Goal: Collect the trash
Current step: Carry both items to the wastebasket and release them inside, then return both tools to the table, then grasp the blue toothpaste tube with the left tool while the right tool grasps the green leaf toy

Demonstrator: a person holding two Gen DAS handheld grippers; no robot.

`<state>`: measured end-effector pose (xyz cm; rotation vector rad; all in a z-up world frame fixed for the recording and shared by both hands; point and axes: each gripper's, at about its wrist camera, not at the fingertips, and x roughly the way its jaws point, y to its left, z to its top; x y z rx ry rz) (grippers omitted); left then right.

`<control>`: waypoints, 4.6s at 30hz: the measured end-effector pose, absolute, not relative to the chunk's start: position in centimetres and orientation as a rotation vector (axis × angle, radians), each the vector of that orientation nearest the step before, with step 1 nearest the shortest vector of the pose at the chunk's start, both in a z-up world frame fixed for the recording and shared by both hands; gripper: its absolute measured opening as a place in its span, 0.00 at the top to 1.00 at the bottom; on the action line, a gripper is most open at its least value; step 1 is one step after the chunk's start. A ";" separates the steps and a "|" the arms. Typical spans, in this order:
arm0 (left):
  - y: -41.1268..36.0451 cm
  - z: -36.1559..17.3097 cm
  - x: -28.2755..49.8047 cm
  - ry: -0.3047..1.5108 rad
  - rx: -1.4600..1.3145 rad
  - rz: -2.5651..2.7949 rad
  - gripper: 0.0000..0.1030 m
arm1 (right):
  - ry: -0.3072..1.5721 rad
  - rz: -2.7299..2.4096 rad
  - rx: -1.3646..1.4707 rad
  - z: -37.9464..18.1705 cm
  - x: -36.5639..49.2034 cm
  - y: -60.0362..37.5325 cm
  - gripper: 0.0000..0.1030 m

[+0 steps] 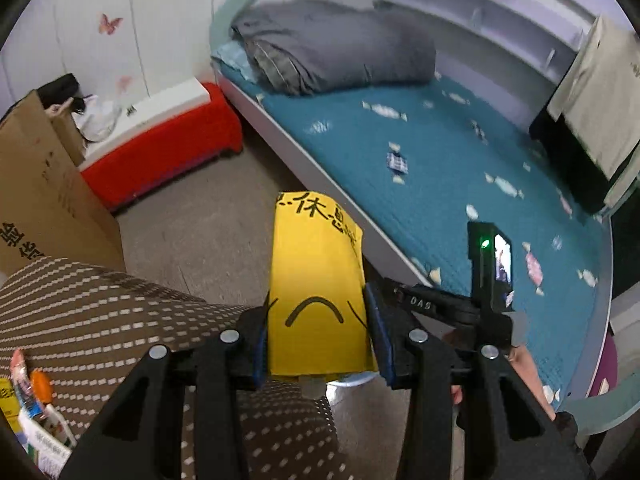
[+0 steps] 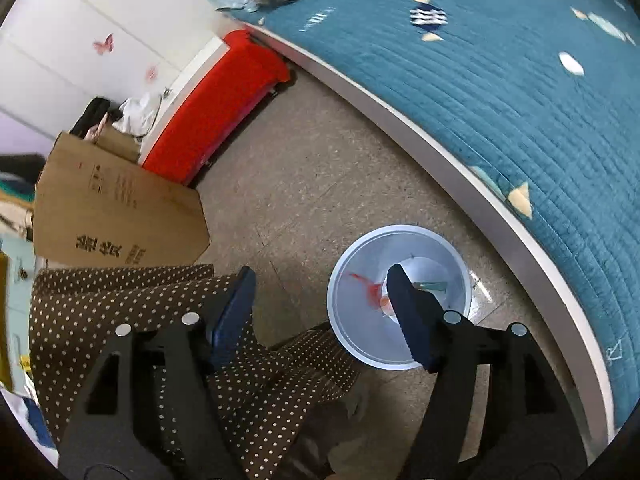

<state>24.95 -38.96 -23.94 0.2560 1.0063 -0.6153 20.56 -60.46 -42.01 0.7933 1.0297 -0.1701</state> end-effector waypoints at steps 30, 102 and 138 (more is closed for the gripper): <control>-42.4 -26.1 26.2 1.098 0.242 -0.587 0.10 | 0.727 -0.305 0.676 -28.4 13.1 -61.0 0.06; 7.0 -24.9 13.5 0.944 0.050 -0.143 0.89 | 0.924 0.305 0.045 -21.1 11.2 -15.7 0.06; -2.6 -12.6 10.8 0.674 -0.075 -0.278 0.91 | 0.658 0.324 0.143 -11.9 10.1 -27.3 0.88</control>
